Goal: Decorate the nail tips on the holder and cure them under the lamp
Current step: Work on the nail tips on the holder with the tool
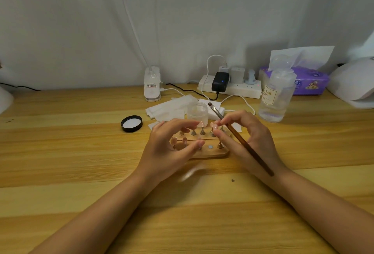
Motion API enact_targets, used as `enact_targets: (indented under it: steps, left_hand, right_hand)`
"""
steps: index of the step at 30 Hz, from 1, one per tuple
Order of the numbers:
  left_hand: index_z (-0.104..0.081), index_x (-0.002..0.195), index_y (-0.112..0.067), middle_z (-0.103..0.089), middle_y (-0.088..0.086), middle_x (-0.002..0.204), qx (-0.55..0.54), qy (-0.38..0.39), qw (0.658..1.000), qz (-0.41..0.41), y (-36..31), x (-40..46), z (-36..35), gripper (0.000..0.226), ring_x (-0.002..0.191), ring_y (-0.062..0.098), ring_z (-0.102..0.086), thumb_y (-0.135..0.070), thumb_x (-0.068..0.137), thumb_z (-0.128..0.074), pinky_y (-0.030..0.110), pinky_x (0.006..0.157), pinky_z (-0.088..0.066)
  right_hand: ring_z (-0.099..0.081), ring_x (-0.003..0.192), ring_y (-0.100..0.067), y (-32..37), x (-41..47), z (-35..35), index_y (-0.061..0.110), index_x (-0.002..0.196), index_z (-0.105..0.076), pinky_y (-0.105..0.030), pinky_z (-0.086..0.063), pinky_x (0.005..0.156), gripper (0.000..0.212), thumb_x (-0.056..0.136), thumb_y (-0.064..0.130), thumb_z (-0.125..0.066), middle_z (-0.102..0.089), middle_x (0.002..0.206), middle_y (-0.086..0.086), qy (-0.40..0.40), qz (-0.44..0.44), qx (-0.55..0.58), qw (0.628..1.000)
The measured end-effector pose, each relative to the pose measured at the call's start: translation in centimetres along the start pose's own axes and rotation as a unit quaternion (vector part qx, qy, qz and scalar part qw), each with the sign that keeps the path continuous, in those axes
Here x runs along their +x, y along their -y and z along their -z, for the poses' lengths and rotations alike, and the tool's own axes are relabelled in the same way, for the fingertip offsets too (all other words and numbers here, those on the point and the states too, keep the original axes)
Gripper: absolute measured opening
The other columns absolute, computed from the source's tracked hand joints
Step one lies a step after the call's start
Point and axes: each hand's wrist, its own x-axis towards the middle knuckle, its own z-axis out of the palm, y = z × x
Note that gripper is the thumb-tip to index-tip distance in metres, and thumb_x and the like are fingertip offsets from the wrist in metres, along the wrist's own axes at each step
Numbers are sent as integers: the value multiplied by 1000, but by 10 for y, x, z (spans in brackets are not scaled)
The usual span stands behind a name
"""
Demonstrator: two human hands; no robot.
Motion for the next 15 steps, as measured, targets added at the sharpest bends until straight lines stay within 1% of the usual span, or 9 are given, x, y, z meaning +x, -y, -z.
enact_targets:
  steps: [1, 3, 5, 6, 8, 10, 15]
  left_hand:
    - [-58, 104, -29, -64, -13, 96, 5, 3, 1000, -1, 1, 0, 0, 38, 88, 3, -59, -32, 69, -72, 51, 85, -45]
    - [-55, 106, -32, -63, -14, 96, 9, 14, 1000, 4, 2, 0, 0, 43, 88, 6, -59, -35, 67, -72, 50, 83, -46]
    - [-53, 108, -31, -61, -15, 94, 11, 21, 1000, 11, 2, 0, 0, 48, 88, 9, -59, -38, 65, -74, 50, 83, -46]
    - [-53, 108, -30, -60, -16, 92, 13, 21, 1000, 11, 2, 0, 1, 50, 87, 10, -58, -38, 65, -77, 51, 83, -45]
    - [-53, 109, -30, -60, -16, 91, 21, 23, 999, 14, 3, 0, 1, 51, 87, 10, -58, -33, 65, -79, 52, 83, -44]
    - [-52, 110, -32, -59, -17, 91, 32, 29, 999, 19, 5, 0, 1, 52, 88, 9, -58, -28, 66, -80, 51, 84, -44]
    - [-52, 111, -33, -57, -20, 92, 64, 44, 997, 15, 8, -1, 0, 53, 89, 7, -57, -29, 66, -80, 51, 85, -44]
  right_hand:
    - [-56, 89, -7, -1, 0, 0, 37, 85, -52, -36, -46, 83, 27, 78, 21, -72, -60, 88, 15, 13, -1, -9, 1000]
    - [-55, 88, -6, -3, 0, 0, 29, 85, -58, -38, -46, 84, 19, 78, 19, -72, -59, 88, 15, 37, -2, -21, 999]
    - [-56, 88, -9, -5, -1, 0, 19, 86, -63, -39, -45, 84, 12, 78, 23, -70, -60, 87, 13, 53, 6, -41, 998]
    - [-57, 88, -10, -5, -1, -1, 17, 87, -64, -38, -44, 84, 13, 78, 26, -68, -61, 87, 10, 61, 7, -52, 997]
    - [-57, 89, -13, -6, -1, -1, 17, 88, -65, -36, -42, 85, 15, 78, 27, -68, -63, 88, 5, 75, 7, -72, 995]
    - [-57, 88, -14, -7, -1, -1, 17, 89, -65, -35, -39, 86, 14, 78, 22, -72, -64, 89, 4, 83, 10, -89, 992]
    - [-56, 90, -16, -8, -1, -1, 19, 90, -66, -31, -36, 85, 14, 78, 22, -73, -63, 89, 2, 104, 10, -111, 988]
